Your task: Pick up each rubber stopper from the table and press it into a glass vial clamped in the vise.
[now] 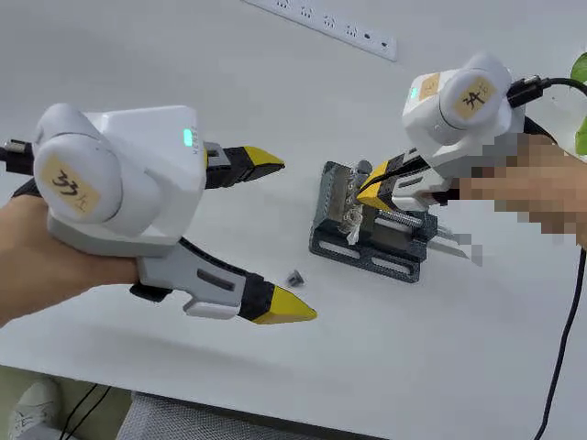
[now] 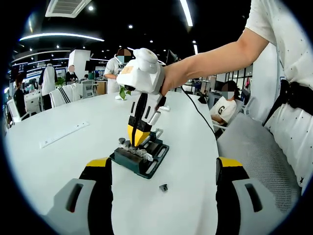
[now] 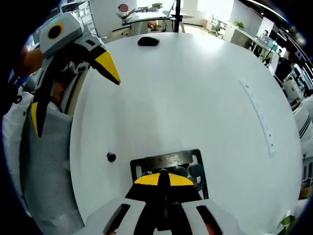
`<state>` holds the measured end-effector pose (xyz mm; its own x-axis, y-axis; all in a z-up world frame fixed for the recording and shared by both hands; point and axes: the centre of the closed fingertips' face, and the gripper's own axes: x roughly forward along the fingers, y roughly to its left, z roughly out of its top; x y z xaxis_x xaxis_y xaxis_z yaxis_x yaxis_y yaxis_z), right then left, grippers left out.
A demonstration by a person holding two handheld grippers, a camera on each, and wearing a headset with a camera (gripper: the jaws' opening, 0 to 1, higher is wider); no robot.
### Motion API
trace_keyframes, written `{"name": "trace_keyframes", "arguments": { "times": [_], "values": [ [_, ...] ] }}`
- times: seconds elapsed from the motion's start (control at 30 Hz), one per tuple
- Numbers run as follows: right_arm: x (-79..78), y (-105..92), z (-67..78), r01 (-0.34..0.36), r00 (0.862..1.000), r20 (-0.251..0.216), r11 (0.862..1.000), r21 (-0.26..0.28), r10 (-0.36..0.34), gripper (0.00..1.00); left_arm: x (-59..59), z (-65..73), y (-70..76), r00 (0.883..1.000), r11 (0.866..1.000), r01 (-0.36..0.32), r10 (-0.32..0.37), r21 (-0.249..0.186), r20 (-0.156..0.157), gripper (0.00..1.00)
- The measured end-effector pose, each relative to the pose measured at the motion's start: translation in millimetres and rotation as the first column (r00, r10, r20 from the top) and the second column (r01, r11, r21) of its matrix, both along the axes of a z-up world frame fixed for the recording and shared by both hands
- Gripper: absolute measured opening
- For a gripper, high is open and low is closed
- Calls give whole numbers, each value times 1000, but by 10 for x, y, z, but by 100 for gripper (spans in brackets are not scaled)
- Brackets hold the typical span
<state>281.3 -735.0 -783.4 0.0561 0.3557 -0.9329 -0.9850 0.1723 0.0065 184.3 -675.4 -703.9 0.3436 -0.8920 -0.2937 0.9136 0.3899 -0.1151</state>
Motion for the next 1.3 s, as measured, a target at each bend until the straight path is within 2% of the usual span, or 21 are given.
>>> {"name": "trace_keyframes", "arguments": {
  "times": [0.37,0.8,1.07,1.3],
  "values": [
    [-23,-33,33,8,1000,10,1000,14,-8,3,-11,32,-12,1000,1000,1,-1,11,-1,86],
    [-30,-127,221,52,997,48,996,69,-55,8,-31,64,-20,1000,999,13,-13,35,5,87],
    [-28,-183,316,85,993,73,991,106,-93,14,-51,81,1,1000,999,8,-8,53,8,88],
    [-56,-222,407,119,988,84,980,157,-133,18,-60,88,51,1000,998,-6,6,60,5,91]
  ]
}}
